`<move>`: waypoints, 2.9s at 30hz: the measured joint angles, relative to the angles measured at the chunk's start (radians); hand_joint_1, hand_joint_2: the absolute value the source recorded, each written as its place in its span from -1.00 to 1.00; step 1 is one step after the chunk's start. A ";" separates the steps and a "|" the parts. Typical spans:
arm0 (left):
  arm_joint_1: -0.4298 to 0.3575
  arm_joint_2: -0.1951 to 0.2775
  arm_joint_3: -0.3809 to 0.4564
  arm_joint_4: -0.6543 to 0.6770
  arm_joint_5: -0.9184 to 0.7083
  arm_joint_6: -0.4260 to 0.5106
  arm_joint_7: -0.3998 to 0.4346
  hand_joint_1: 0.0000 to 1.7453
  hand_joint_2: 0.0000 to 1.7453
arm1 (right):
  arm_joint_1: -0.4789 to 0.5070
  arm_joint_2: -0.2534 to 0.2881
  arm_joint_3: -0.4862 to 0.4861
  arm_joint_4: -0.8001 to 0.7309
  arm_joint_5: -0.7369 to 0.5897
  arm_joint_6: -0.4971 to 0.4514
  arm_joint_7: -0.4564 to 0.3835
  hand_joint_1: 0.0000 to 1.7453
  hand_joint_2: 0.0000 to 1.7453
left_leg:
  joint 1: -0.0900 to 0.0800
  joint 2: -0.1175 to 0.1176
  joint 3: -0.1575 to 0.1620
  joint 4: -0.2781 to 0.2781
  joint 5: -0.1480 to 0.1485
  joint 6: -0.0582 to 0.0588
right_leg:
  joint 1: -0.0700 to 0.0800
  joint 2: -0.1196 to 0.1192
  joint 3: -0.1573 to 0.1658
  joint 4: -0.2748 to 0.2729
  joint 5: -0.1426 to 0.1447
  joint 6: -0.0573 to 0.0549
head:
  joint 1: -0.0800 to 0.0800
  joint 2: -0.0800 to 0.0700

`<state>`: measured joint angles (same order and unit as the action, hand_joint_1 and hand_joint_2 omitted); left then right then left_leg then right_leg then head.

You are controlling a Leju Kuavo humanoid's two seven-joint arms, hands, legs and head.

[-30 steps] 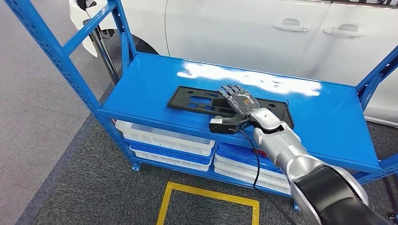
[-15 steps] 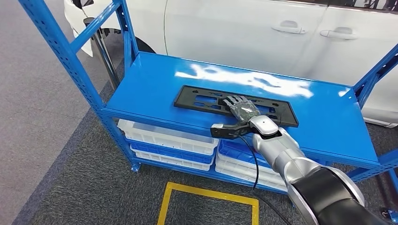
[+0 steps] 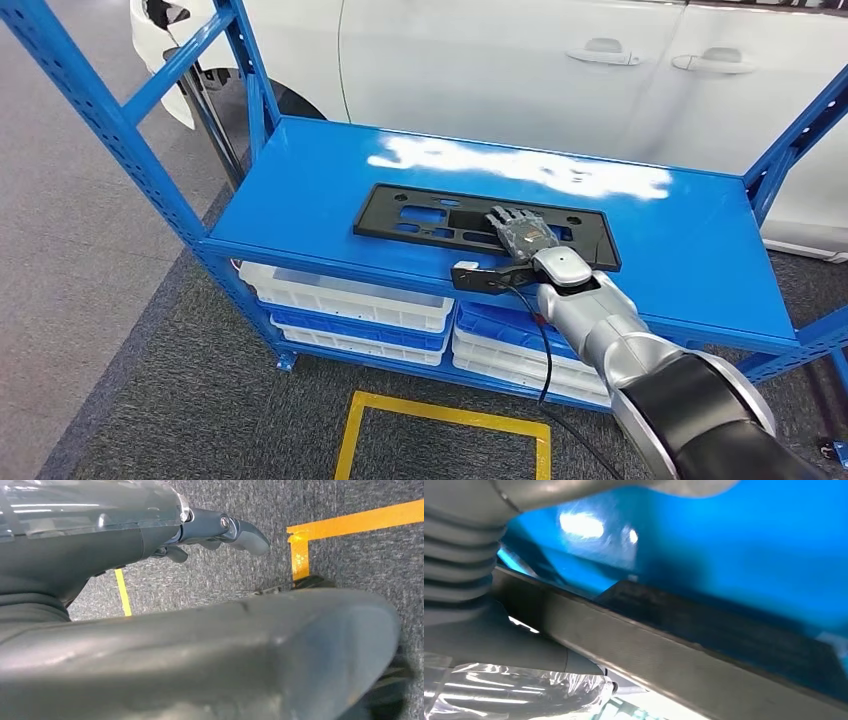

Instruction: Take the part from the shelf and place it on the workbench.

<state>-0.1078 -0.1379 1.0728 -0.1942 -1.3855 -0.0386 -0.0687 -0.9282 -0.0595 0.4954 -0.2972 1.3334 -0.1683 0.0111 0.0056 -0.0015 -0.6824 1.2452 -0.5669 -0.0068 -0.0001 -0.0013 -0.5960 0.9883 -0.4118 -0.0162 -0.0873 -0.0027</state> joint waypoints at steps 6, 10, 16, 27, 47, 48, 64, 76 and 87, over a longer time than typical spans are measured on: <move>0.002 0.001 0.002 0.000 0.000 0.000 -0.002 -1.00 -1.00 | -0.016 0.000 -0.004 0.006 0.008 0.004 0.037 0.67 1.00 | 0.014 -0.002 0.084 -0.165 0.100 -0.007 | -0.003 0.016 -0.004 0.022 -0.010 0.015 | 0.000 0.000; 0.002 0.001 0.003 0.000 0.000 -0.001 -0.008 -1.00 -1.00 | -0.024 0.000 -0.009 0.012 0.014 -0.001 0.048 1.00 1.00 | 0.009 -0.002 0.102 -0.212 0.111 0.020 | -0.002 0.024 -0.014 0.028 -0.009 0.038 | 0.000 0.000; 0.003 0.001 0.004 0.000 0.000 -0.001 -0.010 -1.00 -1.00 | -0.022 0.017 -0.016 0.026 0.015 -0.005 0.045 1.00 1.00 | 0.005 0.011 0.092 -0.218 0.121 0.040 | -0.007 0.012 -0.142 0.301 -0.148 0.057 | 0.000 0.000; 0.002 0.000 0.005 0.000 0.006 0.001 -0.017 -1.00 -1.00 | -0.042 0.029 -0.022 0.030 0.003 -0.047 -0.027 1.00 1.00 | -0.001 0.011 0.091 -0.201 0.101 0.012 | 0.005 0.009 -0.005 0.014 -0.011 0.009 | 0.000 0.000; -0.010 -0.003 0.006 0.000 0.023 0.021 -0.132 -1.00 1.00 | 0.044 -0.100 -0.223 -0.496 -1.027 0.354 -0.543 1.00 1.00 | 0.002 -0.019 0.068 -0.210 0.136 0.045 | -0.005 -0.009 -0.128 0.319 -0.167 0.050 | 0.000 0.000; -0.010 -0.003 0.006 0.000 0.025 0.023 -0.136 -1.00 1.00 | 0.059 -0.092 -0.216 -0.570 -1.115 0.390 -0.512 1.00 1.00 | 0.002 -0.018 0.068 -0.210 0.136 0.045 | -0.006 -0.009 -0.135 0.330 -0.159 0.050 | 0.000 0.000; 0.003 -0.004 0.013 0.000 0.049 0.055 -0.130 -1.00 1.00 | 0.320 -0.047 -0.169 -1.274 -1.839 0.636 -0.311 1.00 1.00 | 0.005 0.000 -0.040 0.043 0.023 -0.004 | 0.003 0.008 0.002 0.020 -0.026 -0.005 | 0.000 0.000; -0.010 -0.004 0.048 0.000 0.088 0.071 -0.035 -1.00 1.00 | 0.360 -0.135 -0.099 -1.375 -1.877 0.587 -0.311 1.00 1.00 | 0.003 0.000 0.079 -0.215 0.126 0.039 | -0.004 0.011 -0.091 0.225 -0.142 0.048 | 0.000 0.000; -0.006 -0.008 0.061 0.000 0.097 0.061 -0.021 -1.00 1.00 | 0.385 -0.136 -0.099 -1.378 -1.889 0.566 -0.313 1.00 1.00 | 0.000 0.000 0.081 -0.217 0.124 0.011 | -0.005 0.008 -0.010 0.039 -0.037 0.029 | 0.000 0.000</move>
<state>-0.1142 -0.1458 1.1341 -0.1942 -1.2886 0.0228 -0.0900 -0.5434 -0.1951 0.3966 -1.6756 -0.5555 0.3972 -0.3019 0.0060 -0.0019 -0.6011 1.0283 -0.4426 0.0041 -0.0054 0.0065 -0.6058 1.0275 -0.4484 0.0131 -0.0870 -0.0027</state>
